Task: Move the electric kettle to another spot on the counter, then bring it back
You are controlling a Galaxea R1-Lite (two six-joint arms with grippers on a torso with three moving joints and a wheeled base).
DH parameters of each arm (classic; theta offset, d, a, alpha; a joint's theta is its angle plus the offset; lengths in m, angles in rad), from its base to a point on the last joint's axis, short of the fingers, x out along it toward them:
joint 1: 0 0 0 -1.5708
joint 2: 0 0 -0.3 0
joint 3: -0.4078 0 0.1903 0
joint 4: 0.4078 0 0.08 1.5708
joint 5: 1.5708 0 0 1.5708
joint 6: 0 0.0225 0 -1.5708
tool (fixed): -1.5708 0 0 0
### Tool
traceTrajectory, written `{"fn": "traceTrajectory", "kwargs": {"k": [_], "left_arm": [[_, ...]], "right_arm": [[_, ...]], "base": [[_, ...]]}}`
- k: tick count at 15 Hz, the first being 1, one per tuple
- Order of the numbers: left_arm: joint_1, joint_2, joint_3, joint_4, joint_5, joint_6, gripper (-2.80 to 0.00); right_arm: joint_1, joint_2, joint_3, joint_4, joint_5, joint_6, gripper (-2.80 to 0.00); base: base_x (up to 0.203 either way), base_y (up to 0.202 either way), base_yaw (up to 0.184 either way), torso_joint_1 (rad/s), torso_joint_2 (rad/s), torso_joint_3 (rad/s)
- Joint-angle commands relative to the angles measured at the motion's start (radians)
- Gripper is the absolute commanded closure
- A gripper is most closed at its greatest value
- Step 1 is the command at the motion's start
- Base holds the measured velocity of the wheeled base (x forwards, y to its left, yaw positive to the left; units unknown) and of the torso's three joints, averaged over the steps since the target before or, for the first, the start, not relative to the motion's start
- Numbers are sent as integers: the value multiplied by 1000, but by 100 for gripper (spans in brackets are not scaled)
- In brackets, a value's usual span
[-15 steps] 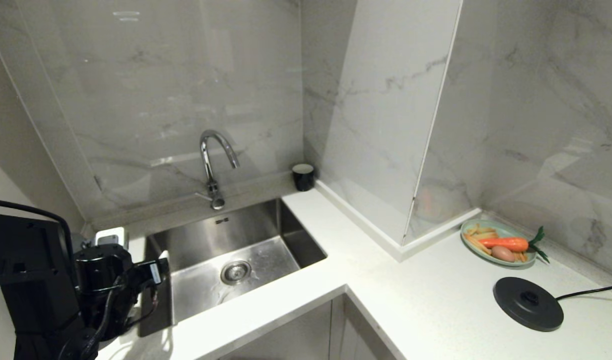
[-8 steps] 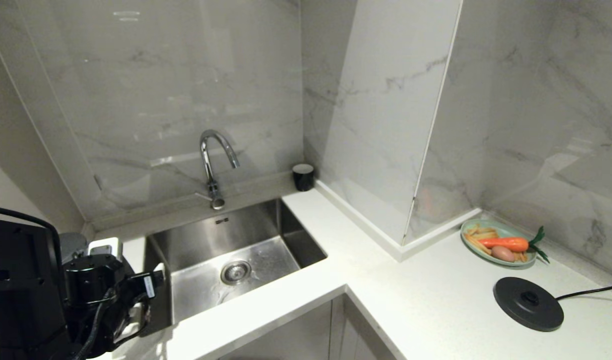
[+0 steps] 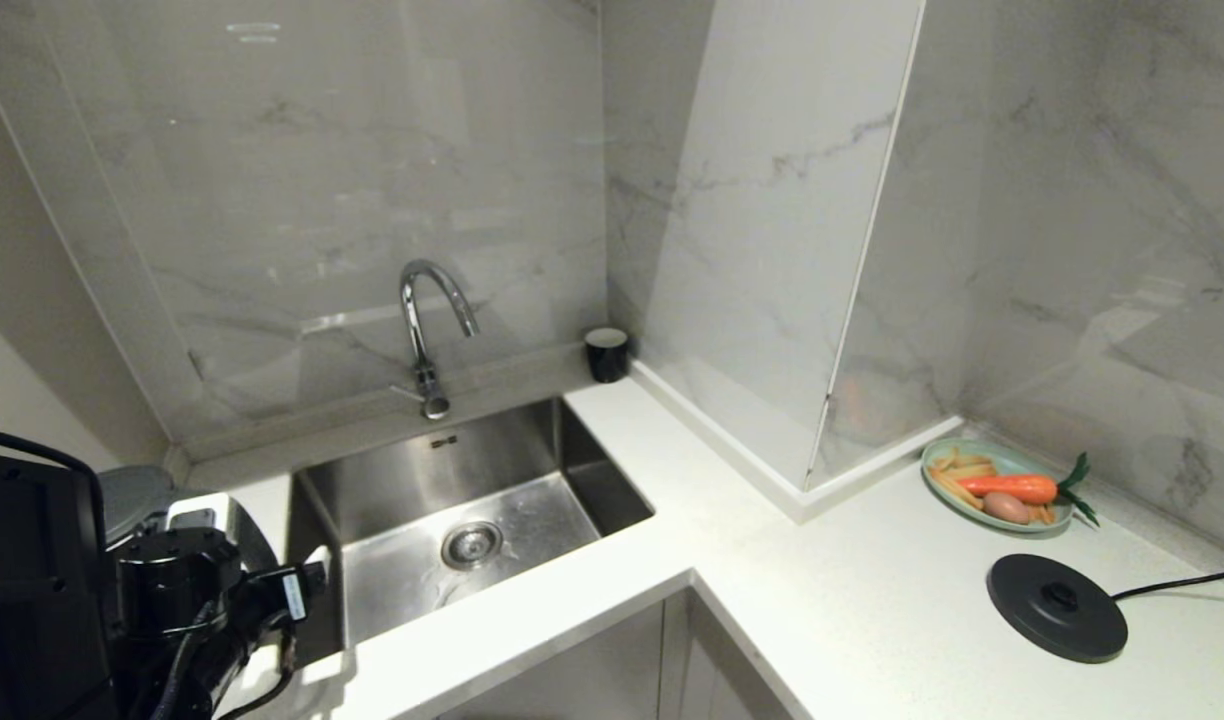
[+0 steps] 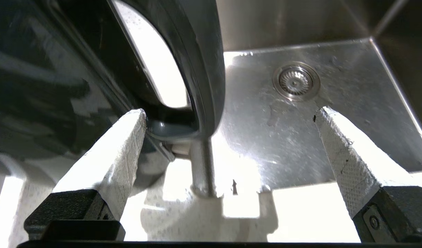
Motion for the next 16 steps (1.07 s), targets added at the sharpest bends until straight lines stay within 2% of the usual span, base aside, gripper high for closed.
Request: {"fn": "traceTrajectory", "kwargs": {"k": [1, 7, 9, 14, 16], "left_arm": [[-8, -27, 32, -9, 3, -6, -280], [-43, -78, 112, -9, -1, -30, -280], [-53, -76, 105, -9, -3, -30, -280], [-149, -96, 38, -9, 4, -20, -280], [-172, -144, 44, -9, 6, -19, -280]], "right_arm": [[0, 0, 0, 0, 0, -1, 0], [0, 0, 0, 0, 0, -1, 0], [0, 0, 0, 1, 0, -1, 0], [0, 0, 0, 0, 0, -1, 0], [0, 0, 0, 0, 0, -1, 0]], "base": [[0, 0, 0, 0, 0, 0], [0, 0, 0, 0, 0, 0], [0, 0, 0, 0, 0, 0], [0, 0, 0, 0, 0, 0], [0, 0, 0, 0, 0, 0]]}}
